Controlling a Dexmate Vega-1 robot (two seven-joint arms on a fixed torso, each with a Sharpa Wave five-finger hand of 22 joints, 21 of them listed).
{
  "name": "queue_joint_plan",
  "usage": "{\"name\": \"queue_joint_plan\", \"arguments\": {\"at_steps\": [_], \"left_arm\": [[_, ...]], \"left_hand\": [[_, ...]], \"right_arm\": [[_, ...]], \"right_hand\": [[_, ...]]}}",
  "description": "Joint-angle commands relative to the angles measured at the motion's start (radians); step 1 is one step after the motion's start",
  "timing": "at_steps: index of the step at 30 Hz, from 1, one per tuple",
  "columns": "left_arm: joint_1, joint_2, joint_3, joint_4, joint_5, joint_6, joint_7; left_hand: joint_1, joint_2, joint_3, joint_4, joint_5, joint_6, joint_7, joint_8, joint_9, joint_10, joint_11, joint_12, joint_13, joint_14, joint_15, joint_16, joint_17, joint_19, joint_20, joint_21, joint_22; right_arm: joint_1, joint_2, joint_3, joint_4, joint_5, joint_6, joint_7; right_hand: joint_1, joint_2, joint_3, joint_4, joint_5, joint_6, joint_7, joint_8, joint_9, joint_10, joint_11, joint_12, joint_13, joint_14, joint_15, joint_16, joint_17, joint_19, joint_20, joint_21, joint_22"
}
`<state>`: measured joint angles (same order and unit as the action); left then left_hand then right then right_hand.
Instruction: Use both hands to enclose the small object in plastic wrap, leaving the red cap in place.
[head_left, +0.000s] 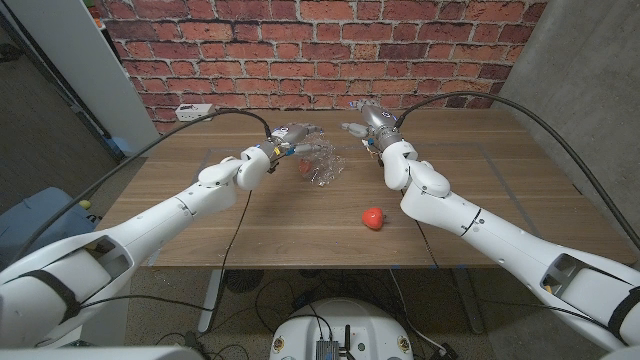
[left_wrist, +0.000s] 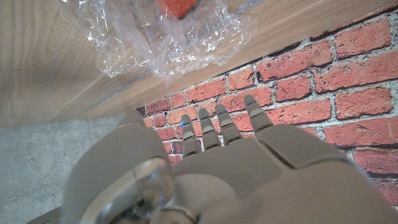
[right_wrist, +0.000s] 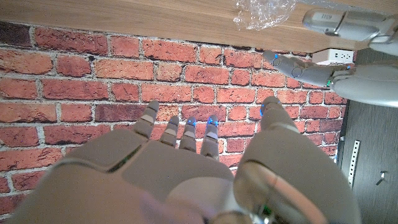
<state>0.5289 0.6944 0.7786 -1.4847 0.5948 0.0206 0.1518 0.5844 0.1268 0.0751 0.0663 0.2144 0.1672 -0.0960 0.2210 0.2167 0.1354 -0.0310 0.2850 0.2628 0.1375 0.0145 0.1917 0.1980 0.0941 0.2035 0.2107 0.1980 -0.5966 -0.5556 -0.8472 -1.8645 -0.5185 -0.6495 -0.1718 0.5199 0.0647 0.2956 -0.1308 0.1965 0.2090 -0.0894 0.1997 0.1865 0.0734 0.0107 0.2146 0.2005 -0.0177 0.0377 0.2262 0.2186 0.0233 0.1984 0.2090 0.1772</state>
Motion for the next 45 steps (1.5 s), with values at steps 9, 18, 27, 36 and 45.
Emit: {"name": "queue_joint_plan", "arguments": {"at_steps": [9,18,27,36,45], "left_arm": [[0.115,0.022,-0.145,-0.054,-0.228,-0.105,0.093],[0.180,0.025,-0.210,-0.060,-0.351,-0.213,0.121],[0.236,0.025,-0.274,-0.044,-0.480,-0.321,0.113],[0.263,0.015,-0.326,0.031,-0.670,-0.475,0.008],[0.305,0.023,-0.379,0.087,-0.818,-0.601,-0.094]], "left_hand": [[-0.024,0.000,0.005,-0.009,-0.008,-0.137,-0.044,-0.044,-0.016,-0.113,0.003,-0.041,0.003,-0.049,0.008,-0.006,-0.001,0.002,-0.008,0.013,0.006],[-0.034,0.004,0.008,-0.009,-0.010,-0.129,-0.054,-0.034,-0.025,-0.118,-0.002,-0.050,-0.011,-0.060,-0.001,-0.005,-0.006,0.020,-0.037,0.021,0.005],[-0.025,0.024,0.026,-0.017,-0.008,-0.116,-0.037,-0.030,-0.033,-0.100,-0.008,-0.052,-0.028,-0.062,-0.017,-0.006,-0.014,0.036,-0.073,0.025,0.002],[-0.022,0.038,0.047,-0.026,-0.008,-0.107,0.011,-0.035,-0.042,-0.099,-0.034,-0.069,-0.058,-0.080,-0.036,-0.013,-0.023,0.044,-0.124,0.024,-0.002],[-0.011,0.046,0.071,-0.040,-0.008,-0.080,0.044,-0.032,-0.044,-0.098,-0.027,-0.079,-0.075,-0.091,-0.049,-0.015,-0.027,0.065,-0.176,0.026,-0.008]], "right_arm": [[-0.032,0.005,0.042,0.001,0.061,0.048,-0.023],[-0.082,0.007,0.127,0.019,0.206,0.176,-0.059],[-0.140,0.019,0.202,0.053,0.358,0.342,-0.108],[-0.190,0.060,0.249,0.123,0.484,0.553,-0.165],[-0.226,0.161,0.272,0.283,0.566,0.879,-0.245]], "right_hand": [[-0.008,-0.003,-0.002,0.000,0.002,0.013,0.002,-0.002,0.003,0.006,0.004,-0.004,0.002,0.004,0.000,0.004,0.000,0.009,0.001,-0.004,0.000],[-0.008,-0.002,-0.002,-0.001,0.003,0.013,0.004,-0.003,0.003,0.006,0.005,-0.005,0.002,0.006,0.001,0.004,0.000,0.019,-0.004,-0.001,0.000],[-0.010,0.031,0.007,0.005,0.001,0.040,0.015,0.004,0.003,0.028,0.014,0.001,0.002,0.034,-0.002,0.016,0.003,0.088,-0.042,0.018,-0.001],[-0.072,0.104,0.017,0.057,-0.007,0.093,0.033,0.010,0.002,0.090,0.016,0.014,0.002,0.105,-0.017,0.051,0.023,0.193,-0.083,0.039,-0.001],[-0.124,0.108,0.053,0.109,-0.004,0.160,0.091,0.018,0.003,0.173,0.085,0.029,0.002,0.186,-0.013,0.074,0.033,0.274,-0.120,0.045,0.000]]}}
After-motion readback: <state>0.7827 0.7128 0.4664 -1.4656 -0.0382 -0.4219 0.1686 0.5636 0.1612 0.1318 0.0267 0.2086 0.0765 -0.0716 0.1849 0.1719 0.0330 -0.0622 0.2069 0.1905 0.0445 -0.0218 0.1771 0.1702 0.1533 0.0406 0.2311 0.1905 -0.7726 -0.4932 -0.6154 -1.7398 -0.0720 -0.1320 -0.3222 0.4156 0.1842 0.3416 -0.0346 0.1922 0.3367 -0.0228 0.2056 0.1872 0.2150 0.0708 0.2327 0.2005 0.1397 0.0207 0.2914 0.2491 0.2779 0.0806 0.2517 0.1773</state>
